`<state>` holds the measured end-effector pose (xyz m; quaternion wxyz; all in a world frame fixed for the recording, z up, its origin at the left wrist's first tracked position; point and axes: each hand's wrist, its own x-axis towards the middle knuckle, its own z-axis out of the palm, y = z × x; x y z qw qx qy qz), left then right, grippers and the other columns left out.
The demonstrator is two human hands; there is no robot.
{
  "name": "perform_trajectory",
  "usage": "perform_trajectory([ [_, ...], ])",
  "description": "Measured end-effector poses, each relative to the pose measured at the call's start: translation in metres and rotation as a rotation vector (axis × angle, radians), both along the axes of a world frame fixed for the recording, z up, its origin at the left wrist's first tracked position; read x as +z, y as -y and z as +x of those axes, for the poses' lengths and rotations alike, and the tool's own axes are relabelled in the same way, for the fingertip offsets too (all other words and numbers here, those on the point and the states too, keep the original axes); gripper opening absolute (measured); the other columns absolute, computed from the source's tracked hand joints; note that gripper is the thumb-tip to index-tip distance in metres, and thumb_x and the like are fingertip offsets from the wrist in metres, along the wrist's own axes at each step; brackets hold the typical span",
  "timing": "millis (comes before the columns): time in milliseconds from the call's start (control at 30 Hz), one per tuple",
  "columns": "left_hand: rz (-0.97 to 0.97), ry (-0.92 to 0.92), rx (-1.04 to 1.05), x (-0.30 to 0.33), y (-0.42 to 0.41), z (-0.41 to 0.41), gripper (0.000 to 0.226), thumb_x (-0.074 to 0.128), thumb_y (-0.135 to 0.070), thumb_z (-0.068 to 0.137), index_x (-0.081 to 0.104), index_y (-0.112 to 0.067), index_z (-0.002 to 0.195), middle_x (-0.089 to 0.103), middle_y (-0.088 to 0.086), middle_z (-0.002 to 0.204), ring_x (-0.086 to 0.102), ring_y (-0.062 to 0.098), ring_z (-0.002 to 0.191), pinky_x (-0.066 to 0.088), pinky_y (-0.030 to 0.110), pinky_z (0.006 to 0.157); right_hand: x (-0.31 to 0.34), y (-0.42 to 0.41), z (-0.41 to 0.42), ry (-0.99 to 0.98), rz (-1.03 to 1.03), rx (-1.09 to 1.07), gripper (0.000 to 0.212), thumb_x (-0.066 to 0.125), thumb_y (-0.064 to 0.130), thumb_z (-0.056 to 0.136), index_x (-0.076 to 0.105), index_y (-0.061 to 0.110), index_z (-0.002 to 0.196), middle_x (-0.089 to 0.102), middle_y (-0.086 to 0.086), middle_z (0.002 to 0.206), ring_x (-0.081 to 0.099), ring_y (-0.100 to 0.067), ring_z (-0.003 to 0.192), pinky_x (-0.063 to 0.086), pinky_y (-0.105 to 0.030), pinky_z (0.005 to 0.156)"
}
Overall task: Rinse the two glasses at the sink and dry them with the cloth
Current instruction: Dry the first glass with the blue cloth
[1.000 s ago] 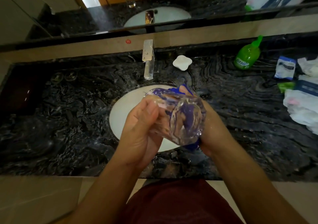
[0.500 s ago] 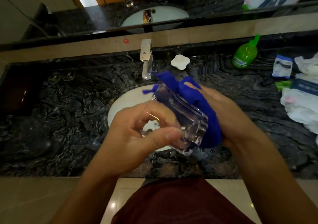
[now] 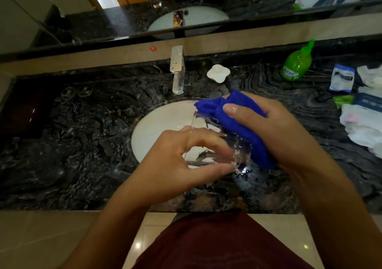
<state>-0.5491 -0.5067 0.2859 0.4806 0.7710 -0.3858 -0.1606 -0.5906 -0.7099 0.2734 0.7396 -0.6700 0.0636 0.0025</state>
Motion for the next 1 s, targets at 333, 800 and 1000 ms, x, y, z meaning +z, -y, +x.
perform_trajectory([
  [333,-0.688,-0.812,0.141,-0.008,0.025,-0.002,0.016,0.069,-0.029,0.089,0.068,-0.016,0.098,0.072,-0.001,0.091,0.068,0.013,0.085,0.057,0.030,0.080,-0.025,-0.031,0.012,-0.142,0.740,-0.023,0.028,0.059,0.031,0.079,0.080,0.012,0.082,0.075,-0.005,0.083,0.072,-0.015,0.077,0.061,-0.026,0.070],
  [800,-0.516,-0.719,0.339,-0.026,0.033,-0.013,0.013,0.073,-0.017,0.082,0.081,-0.016,0.091,0.079,0.007,0.093,0.073,0.022,0.095,0.056,0.035,0.091,-0.026,-0.017,0.018,-0.170,0.939,-0.154,0.063,0.042,0.046,0.099,0.056,-0.001,0.140,0.063,-0.022,0.133,0.057,-0.037,0.120,0.048,-0.047,0.104],
  [1000,-0.629,-0.885,0.397,-0.021,0.043,-0.009,0.034,0.052,-0.027,0.097,0.082,-0.015,0.088,0.078,0.004,0.087,0.072,0.015,0.087,0.054,0.036,0.093,-0.031,-0.030,0.020,-0.176,1.062,-0.104,0.069,0.039,0.050,0.101,0.042,0.003,0.151,0.043,-0.023,0.145,0.039,-0.037,0.133,0.023,-0.053,0.122],
])
